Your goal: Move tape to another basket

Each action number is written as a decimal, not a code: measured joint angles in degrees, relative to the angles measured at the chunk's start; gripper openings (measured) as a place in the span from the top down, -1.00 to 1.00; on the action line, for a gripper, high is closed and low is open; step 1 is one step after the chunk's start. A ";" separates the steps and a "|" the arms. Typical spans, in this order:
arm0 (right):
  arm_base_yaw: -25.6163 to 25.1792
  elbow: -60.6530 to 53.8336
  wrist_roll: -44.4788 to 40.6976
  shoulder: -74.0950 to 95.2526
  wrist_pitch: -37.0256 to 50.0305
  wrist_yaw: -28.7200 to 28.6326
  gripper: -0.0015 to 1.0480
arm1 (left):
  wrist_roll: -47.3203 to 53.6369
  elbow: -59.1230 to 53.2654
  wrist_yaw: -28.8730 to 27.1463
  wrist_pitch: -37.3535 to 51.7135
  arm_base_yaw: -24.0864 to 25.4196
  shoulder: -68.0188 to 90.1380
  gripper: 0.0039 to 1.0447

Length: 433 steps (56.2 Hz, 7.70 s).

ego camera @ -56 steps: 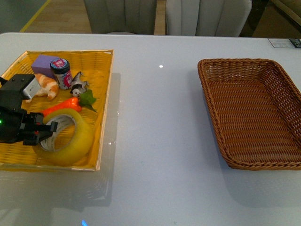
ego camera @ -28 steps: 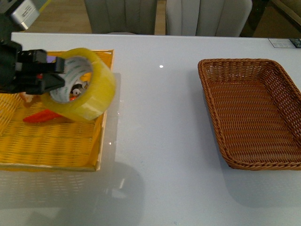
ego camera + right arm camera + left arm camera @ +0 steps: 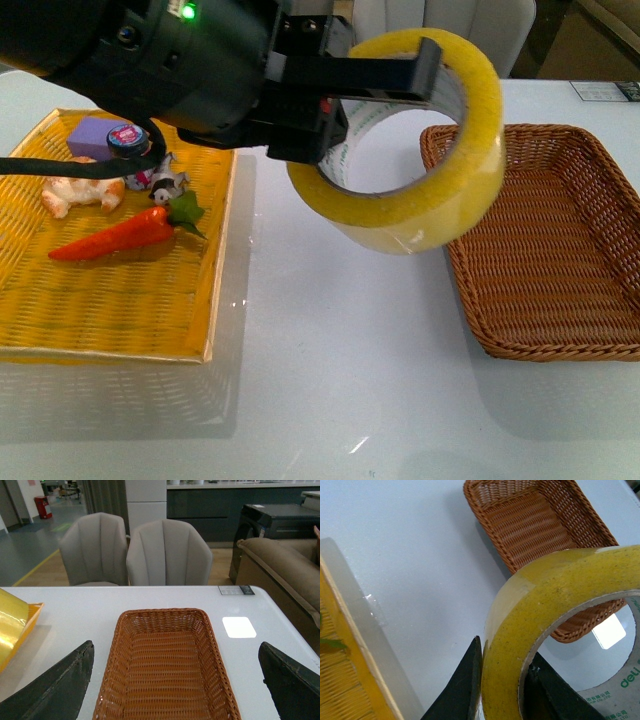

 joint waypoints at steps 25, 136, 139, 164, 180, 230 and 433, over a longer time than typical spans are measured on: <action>0.00 0.00 0.00 0.02 -0.02 -0.02 -0.83 | -0.85 1.70 -1.31 -1.97 -3.74 -0.02 0.72; 17.49 13.14 48.30 71.60 46.38 -17.90 0.08 | -1.55 4.83 1.68 -4.87 -5.29 -0.15 0.72; 17.49 13.14 48.39 71.60 46.47 -17.92 0.08 | -1.60 4.83 1.68 -4.87 -5.29 -0.15 0.72; 17.03 11.98 49.57 72.08 48.87 -17.90 0.09 | -2.14 4.83 2.60 -4.87 -5.40 -0.42 -0.31; 14.71 11.23 51.15 72.41 50.29 -17.81 0.09 | -2.19 4.37 2.86 -4.48 -5.38 -3.54 -0.82; 9.99 9.64 51.45 73.50 51.30 -18.78 0.09 | 8.90 -41.13 -24.46 39.54 15.28 -39.89 0.98; -0.31 -0.02 0.11 23.45 23.56 -0.17 0.96 | 9.09 -52.41 -10.03 -4.11 30.16 -95.03 0.98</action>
